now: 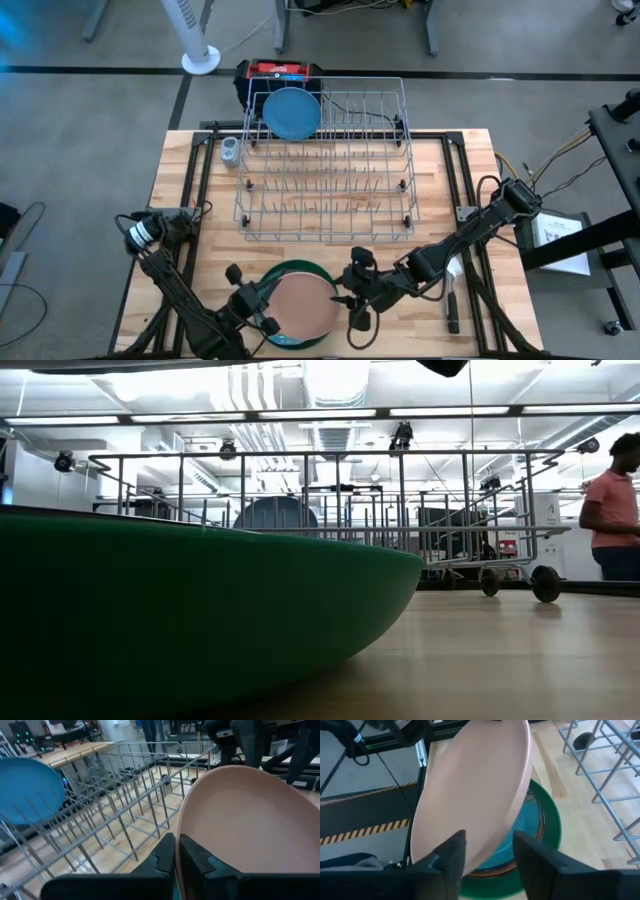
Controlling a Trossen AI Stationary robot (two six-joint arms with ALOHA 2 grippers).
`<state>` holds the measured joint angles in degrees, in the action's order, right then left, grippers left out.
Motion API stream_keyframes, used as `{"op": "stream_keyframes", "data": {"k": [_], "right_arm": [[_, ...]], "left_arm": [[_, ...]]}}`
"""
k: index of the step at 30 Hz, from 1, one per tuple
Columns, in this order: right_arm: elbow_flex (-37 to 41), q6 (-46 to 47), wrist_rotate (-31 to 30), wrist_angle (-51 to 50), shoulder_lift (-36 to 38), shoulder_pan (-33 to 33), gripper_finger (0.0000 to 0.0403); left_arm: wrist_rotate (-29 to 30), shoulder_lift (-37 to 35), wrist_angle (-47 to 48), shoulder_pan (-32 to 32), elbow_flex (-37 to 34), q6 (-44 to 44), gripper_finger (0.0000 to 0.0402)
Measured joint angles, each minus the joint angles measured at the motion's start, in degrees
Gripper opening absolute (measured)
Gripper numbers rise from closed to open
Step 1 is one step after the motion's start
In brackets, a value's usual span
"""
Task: Sort dishes
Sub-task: Put the light pink plate into the dish rack
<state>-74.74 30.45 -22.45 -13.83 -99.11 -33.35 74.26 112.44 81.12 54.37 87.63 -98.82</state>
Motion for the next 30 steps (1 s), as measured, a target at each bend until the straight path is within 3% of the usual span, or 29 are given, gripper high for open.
{"op": "stream_keyframes", "data": {"k": [7, 15, 22, 30], "right_arm": [[0.0, 1.4, 0.5, 0.0, 0.0, 0.8, 0.0221], [0.0, 1.9, 0.5, 0.0, 0.0, 1.7, 0.0211], [0.0, 0.4, 0.5, 0.1, 0.0, 1.8, 0.0158], [0.0, -0.9, -0.9, -0.5, 0.0, 2.2, 0.0035]], "left_arm": [[4.2, 0.0, -0.4, -1.3, 1.7, 6.2, 0.0005], [10.2, 0.0, -2.5, -1.2, 3.2, 12.2, 0.0005], [14.6, 0.0, -5.6, -1.4, 3.2, 17.4, 0.0005], [16.1, 0.0, -6.1, -1.7, 3.3, 18.7, 0.0015]]}}
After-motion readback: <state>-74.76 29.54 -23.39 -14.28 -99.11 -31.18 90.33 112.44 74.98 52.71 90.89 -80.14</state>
